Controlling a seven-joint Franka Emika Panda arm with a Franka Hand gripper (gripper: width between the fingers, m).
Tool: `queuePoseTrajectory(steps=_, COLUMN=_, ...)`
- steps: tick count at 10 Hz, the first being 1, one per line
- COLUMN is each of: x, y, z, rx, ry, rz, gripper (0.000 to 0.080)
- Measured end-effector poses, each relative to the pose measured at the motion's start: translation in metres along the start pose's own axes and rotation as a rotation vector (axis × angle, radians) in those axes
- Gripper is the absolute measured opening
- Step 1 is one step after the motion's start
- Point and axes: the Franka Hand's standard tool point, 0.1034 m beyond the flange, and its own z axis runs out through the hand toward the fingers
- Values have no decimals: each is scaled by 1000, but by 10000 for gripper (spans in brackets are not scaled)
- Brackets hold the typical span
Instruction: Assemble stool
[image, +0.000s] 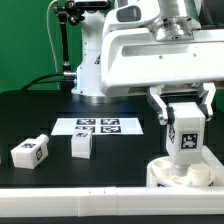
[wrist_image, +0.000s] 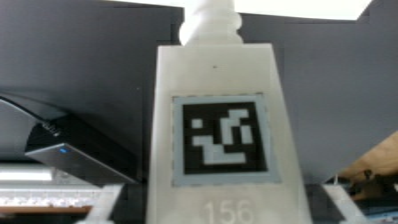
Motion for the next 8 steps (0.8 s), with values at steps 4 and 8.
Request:
queuePoseTrajectory(steps=4, x=-16, y=-9, z=0, rx=5, ry=-15, rz=-1, gripper=338)
queuePoseTrajectory(steps=8, x=-25, y=-7, z=5, rx=3, ry=-21, rz=-8, gripper=338)
